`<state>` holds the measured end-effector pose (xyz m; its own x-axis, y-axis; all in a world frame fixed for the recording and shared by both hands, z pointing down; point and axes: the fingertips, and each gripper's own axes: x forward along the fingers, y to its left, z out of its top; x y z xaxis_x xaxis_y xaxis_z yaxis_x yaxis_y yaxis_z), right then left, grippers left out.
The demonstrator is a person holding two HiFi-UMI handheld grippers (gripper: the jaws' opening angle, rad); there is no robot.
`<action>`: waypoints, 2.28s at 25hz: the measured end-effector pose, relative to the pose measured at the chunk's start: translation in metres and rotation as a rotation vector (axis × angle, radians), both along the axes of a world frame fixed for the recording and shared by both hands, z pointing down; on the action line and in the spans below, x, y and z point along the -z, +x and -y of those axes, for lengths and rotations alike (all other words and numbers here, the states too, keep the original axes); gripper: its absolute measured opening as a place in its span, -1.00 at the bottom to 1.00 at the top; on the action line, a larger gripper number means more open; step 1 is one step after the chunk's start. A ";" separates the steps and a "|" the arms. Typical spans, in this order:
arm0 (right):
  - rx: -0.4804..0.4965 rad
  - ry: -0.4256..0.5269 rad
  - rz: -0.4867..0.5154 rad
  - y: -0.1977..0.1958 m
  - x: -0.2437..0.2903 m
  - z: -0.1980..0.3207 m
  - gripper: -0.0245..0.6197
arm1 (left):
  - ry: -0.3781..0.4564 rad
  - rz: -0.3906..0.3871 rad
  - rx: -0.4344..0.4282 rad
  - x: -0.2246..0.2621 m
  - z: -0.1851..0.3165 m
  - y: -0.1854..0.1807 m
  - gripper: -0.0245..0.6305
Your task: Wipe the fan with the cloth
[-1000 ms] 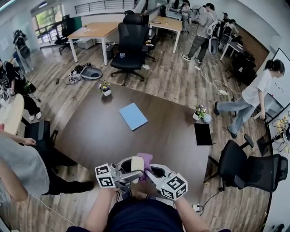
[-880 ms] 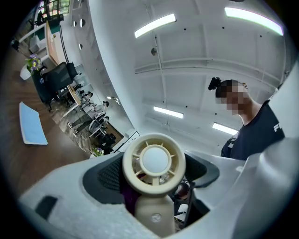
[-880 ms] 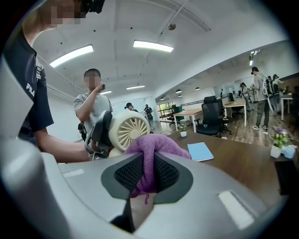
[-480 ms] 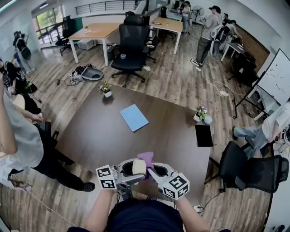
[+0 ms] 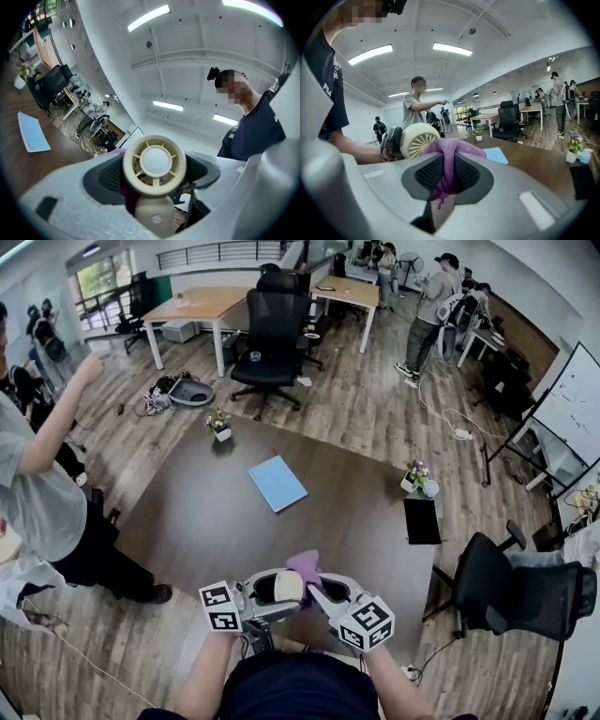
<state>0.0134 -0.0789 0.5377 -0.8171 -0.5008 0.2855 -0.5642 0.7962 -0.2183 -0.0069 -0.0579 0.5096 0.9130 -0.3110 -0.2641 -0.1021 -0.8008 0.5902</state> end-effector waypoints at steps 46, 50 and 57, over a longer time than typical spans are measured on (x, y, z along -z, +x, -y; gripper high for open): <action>0.107 0.035 -0.091 -0.003 -0.004 -0.024 -0.73 | -0.090 0.405 0.017 -0.094 -0.007 0.007 0.23; 0.110 0.019 -0.125 -0.001 -0.019 -0.032 -0.73 | -0.089 0.489 0.049 -0.111 -0.005 0.003 0.23; 0.104 -0.015 -0.144 -0.001 -0.041 -0.037 -0.73 | -0.086 0.571 0.062 -0.133 -0.006 0.000 0.23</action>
<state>0.0127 -0.0415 0.5784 -0.8144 -0.4102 0.4103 -0.5052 0.8492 -0.1537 -0.0070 -0.0520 0.6426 0.8828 -0.3671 0.2932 -0.4685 -0.7346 0.4907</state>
